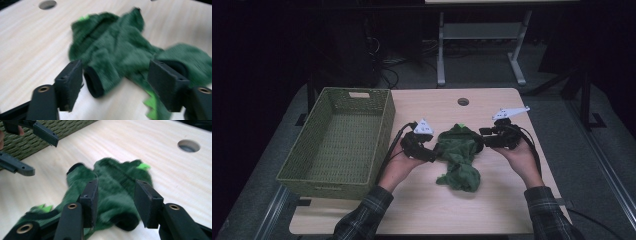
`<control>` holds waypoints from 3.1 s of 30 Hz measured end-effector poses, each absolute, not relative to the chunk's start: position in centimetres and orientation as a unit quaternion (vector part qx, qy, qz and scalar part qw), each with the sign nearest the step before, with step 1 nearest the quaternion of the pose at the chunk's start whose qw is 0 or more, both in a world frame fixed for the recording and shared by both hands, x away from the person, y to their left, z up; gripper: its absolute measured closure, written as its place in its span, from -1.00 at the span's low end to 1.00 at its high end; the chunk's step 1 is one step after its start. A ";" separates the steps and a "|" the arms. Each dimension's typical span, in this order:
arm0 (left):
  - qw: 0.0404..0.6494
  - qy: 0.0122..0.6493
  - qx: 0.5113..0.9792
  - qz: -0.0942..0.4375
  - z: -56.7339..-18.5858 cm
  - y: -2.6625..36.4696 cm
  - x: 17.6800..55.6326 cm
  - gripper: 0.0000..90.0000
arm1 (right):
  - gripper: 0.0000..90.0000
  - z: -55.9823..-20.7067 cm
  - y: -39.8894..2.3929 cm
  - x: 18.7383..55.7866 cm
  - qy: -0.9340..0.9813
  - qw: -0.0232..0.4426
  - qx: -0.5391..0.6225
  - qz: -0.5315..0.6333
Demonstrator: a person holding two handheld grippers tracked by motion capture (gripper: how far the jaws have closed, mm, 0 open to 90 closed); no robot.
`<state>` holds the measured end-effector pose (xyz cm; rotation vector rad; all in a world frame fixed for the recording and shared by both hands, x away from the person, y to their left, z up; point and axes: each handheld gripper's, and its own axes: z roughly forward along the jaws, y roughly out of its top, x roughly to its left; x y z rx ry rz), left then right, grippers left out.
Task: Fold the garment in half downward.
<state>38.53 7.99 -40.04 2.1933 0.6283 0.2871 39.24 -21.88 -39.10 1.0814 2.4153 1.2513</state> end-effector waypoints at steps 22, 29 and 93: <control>0.354 0.274 0.889 0.096 -45.5 5.1 46.8 0.08 | 0.29 -45.9 -21.6 45.3 0.828 0.092 0.403 0.379; 0.343 0.272 0.894 0.099 -45.9 4.5 47.7 0.25 | 0.42 -46.6 -21.7 45.7 0.828 0.095 0.412 0.367; 0.456 0.189 0.869 0.044 -38.0 7.0 35.9 0.91 | 0.92 -38.9 -22.9 33.0 0.824 0.116 0.331 0.446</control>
